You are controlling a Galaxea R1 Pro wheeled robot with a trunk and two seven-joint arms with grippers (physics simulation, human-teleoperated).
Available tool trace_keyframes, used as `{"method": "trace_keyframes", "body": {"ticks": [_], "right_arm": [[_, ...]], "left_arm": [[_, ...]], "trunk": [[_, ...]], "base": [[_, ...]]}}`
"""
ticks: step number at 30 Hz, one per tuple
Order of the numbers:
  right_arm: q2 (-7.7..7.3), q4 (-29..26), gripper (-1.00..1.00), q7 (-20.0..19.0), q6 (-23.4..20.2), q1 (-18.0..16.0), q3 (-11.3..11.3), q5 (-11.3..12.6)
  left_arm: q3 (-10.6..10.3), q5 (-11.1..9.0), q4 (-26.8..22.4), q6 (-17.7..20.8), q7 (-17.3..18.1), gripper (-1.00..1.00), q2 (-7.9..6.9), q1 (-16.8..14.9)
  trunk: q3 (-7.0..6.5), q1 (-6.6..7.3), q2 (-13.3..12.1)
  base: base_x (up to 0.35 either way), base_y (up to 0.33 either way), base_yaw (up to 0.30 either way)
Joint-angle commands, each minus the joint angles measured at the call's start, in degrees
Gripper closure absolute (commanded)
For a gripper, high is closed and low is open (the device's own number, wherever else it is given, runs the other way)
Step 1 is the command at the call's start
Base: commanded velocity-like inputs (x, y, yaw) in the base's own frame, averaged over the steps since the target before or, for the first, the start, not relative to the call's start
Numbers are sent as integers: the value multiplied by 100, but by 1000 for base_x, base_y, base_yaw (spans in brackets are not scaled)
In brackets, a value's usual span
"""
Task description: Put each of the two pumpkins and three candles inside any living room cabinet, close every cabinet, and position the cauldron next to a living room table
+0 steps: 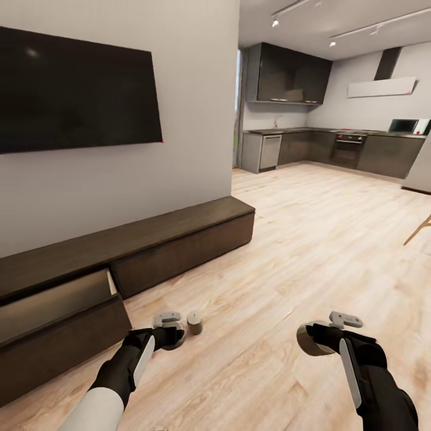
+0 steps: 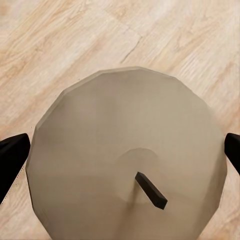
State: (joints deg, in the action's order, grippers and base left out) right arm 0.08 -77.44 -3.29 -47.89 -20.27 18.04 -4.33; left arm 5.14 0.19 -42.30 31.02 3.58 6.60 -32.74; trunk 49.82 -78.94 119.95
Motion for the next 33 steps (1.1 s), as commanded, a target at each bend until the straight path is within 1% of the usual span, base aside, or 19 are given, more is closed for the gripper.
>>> {"method": "trace_keyframes", "body": {"ticks": [1,16,21,24,28,33], "right_arm": [[1,-8,100,-35,-28,-3,6,-41],[1,-8,100,-35,-28,-3,6,-42],[1,-8,100,-34,-28,-3,-16,-42],[1,-7,100,-26,-28,-3,-86,-46],[1,4,100,-12,-28,-3,-117,-50],[1,9,100,-7,-28,-3,-143,-51]], "left_arm": [[31,8,-6,33,30,100,8,-4],[31,-10,-6,132,44,100,8,-4],[31,-25,-6,139,50,100,8,-4],[31,-97,-14,140,53,100,6,-4],[41,-147,-39,150,55,100,-5,-4],[52,-187,-86,203,55,100,-15,-4]], "trunk": [[-8,24,-39],[-202,353,-640],[-177,353,-640],[-162,353,-640],[-142,353,-640],[-117,353,-640]], "base": [[0,0,244],[0,0,244],[0,0,244],[0,0,244],[0,2,244],[0,134,244]]}}
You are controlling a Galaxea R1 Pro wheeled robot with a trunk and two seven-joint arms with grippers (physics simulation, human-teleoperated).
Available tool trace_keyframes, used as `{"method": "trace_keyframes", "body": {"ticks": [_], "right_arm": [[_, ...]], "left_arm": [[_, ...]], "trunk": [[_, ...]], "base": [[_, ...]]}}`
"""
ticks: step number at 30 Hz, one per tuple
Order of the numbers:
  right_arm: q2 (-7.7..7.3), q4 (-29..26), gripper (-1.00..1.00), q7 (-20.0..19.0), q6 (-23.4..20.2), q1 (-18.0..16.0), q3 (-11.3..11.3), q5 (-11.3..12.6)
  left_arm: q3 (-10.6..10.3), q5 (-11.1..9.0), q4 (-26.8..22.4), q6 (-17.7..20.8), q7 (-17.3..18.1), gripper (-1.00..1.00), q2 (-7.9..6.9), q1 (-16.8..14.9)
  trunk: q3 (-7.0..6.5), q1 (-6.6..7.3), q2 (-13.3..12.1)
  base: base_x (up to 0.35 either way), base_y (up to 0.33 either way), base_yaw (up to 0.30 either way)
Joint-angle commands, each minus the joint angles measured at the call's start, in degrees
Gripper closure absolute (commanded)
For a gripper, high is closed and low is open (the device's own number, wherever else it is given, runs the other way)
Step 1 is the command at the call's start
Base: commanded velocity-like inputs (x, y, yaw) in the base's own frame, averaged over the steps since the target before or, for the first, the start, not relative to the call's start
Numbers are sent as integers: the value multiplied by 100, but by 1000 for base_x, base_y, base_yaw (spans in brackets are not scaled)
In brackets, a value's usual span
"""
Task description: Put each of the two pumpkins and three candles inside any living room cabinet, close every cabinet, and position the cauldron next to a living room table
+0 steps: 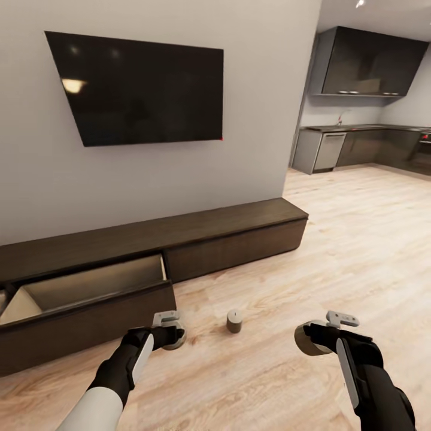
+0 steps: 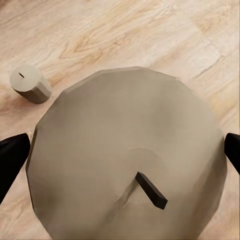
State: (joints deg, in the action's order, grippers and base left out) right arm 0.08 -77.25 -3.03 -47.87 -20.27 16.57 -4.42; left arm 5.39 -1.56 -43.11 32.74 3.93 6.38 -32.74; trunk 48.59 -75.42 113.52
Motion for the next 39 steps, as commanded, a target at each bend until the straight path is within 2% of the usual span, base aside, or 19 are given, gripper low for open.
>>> {"method": "trace_keyframes", "body": {"ticks": [1,23,29,34,39], "right_arm": [[1,-10,100,-31,-30,-3,2,-41],[1,-10,100,-37,-28,-3,6,-40],[1,-9,100,-70,19,33,12,-34],[1,-9,100,-79,33,91,-148,-47],[1,-9,100,-56,39,100,-192,-48]], "left_arm": [[29,-15,-35,44,20,100,9,-4],[33,-20,-109,66,20,100,7,-4],[33,-20,-110,66,20,100,4,-4],[33,-20,-110,66,20,100,3,-4],[33,-20,-110,66,20,100,3,-4]], "trunk": [[10,1,3],[119,1,3],[126,1,3],[127,1,3],[127,1,3]], "base": [[0,239,244],[0,279,239],[0,284,56],[0,284,6],[0,279,1]]}}
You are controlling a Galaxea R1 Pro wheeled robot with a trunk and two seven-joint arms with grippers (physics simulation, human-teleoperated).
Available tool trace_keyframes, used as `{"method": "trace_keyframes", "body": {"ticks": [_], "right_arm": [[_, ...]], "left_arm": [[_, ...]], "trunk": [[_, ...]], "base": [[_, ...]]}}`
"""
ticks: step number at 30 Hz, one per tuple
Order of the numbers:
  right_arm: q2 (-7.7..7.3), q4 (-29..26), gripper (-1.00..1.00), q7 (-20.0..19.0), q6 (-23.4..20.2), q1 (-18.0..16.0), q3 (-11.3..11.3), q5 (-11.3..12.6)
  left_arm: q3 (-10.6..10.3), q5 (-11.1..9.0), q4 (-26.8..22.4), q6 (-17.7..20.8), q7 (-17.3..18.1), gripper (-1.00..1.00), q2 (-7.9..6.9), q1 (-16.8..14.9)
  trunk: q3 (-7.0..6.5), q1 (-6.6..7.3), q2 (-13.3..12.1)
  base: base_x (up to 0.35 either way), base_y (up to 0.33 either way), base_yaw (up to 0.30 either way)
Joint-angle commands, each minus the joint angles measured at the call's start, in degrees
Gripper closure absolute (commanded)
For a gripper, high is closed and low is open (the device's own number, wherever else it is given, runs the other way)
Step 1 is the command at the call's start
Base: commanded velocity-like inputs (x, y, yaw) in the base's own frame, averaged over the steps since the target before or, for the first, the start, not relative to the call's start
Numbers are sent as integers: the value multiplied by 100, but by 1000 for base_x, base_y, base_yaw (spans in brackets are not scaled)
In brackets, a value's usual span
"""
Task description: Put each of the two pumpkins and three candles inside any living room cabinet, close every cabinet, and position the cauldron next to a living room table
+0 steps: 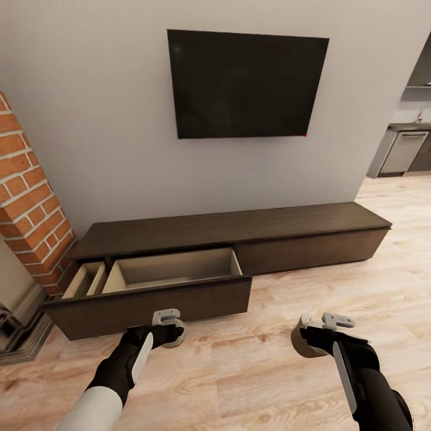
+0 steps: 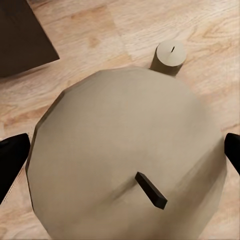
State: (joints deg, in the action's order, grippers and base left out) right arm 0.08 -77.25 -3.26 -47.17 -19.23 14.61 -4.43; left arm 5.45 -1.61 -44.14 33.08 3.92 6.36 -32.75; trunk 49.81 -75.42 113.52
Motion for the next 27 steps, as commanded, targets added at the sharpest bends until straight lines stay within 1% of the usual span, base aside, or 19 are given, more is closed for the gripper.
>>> {"method": "trace_keyframes", "body": {"ticks": [1,3,7,21,24,26,27], "right_arm": [[1,-9,100,-31,-30,-3,-5,-48],[1,-9,100,-29,-29,-3,-12,-48],[-1,-14,100,-31,-32,-2,-43,-56],[1,-17,100,-35,-29,-2,-46,-50],[1,-17,100,-35,-29,-2,-51,-49],[1,-16,100,-31,-29,-2,-53,-48],[1,-15,100,-29,-29,-2,-51,-45]], "left_arm": [[26,-15,-7,32,21,100,6,-3],[26,-15,-7,32,21,100,6,-3],[31,-21,-7,42,24,100,6,-3],[34,-24,-48,95,29,100,5,-3],[35,-22,-326,337,29,100,-5,-3],[33,-17,-531,585,26,100,-16,-3],[27,-11,-654,806,23,100,-24,-3]], "trunk": [[5,1,3],[5,1,3],[5,1,3],[-246,308,-559],[-300,374,-679],[-336,418,-759],[-354,440,-800]], "base": [[5,276,0],[31,258,0],[16,63,0],[1,5,0],[0,0,0],[0,0,0],[0,0,0]]}}
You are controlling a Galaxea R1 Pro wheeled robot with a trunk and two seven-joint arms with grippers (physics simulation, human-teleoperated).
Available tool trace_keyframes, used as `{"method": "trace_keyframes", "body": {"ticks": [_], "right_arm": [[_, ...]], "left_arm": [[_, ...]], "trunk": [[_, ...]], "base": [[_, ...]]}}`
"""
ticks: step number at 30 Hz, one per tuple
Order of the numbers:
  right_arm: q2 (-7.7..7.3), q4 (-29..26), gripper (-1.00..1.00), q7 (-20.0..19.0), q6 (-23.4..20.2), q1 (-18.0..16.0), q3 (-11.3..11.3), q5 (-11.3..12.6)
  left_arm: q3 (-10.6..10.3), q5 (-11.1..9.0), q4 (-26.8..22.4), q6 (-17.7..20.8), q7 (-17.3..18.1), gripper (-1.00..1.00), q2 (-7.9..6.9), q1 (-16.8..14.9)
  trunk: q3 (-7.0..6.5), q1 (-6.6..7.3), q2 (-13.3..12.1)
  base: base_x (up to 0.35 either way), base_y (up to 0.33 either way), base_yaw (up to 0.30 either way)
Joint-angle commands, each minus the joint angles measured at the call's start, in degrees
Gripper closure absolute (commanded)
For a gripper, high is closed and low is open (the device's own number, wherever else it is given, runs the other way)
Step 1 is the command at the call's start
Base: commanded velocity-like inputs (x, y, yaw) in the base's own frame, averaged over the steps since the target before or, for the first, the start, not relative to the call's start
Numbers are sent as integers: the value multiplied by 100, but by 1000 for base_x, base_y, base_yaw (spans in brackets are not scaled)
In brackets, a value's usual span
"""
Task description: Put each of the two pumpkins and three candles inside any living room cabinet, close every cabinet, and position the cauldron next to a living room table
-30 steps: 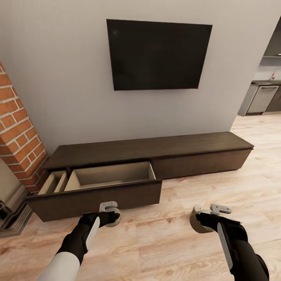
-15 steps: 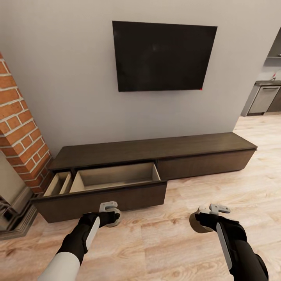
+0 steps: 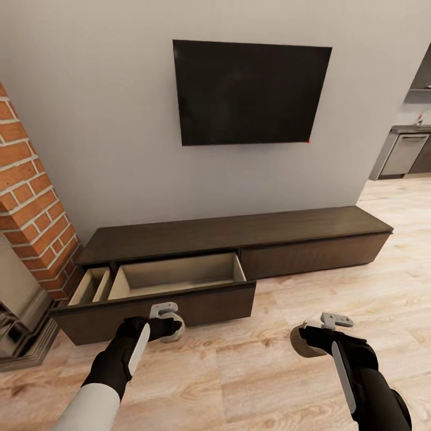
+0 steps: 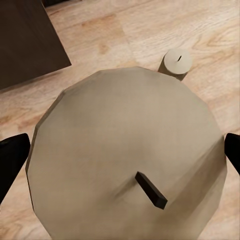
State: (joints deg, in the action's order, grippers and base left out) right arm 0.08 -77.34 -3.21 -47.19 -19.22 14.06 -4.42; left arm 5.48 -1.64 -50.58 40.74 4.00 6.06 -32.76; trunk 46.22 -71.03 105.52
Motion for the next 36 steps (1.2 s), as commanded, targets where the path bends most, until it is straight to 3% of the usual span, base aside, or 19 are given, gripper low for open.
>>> {"method": "trace_keyframes", "body": {"ticks": [1,7,10,14,24,36], "right_arm": [[1,-7,100,-33,-27,-3,5,-45],[1,-7,100,-23,-27,-3,8,-43],[1,-4,100,-19,-33,-3,2,-49],[-6,-8,100,-21,-77,-7,12,-48],[0,296,100,34,-122,-15,7,-46],[1,437,100,143,-131,-21,2,-23]], "left_arm": [[18,-5,-67,170,11,100,3,-2],[-1,-5,-686,1598,-4,100,8,-83],[-6,52,-779,1903,-8,100,7,-243],[-23,140,-772,1926,-40,100,0,-467],[-27,200,-681,1926,-331,100,14,-534],[-30,189,-752,1926,-409,100,1,-530]], "trunk": [[-13,23,-39],[-121,155,-280],[-174,221,-400],[-246,308,-561],[-426,528,-962],[-426,528,-962]], "base": [[0,0,0],[0,0,0],[0,0,0],[0,0,0],[0,0,0],[83,0,0]]}}
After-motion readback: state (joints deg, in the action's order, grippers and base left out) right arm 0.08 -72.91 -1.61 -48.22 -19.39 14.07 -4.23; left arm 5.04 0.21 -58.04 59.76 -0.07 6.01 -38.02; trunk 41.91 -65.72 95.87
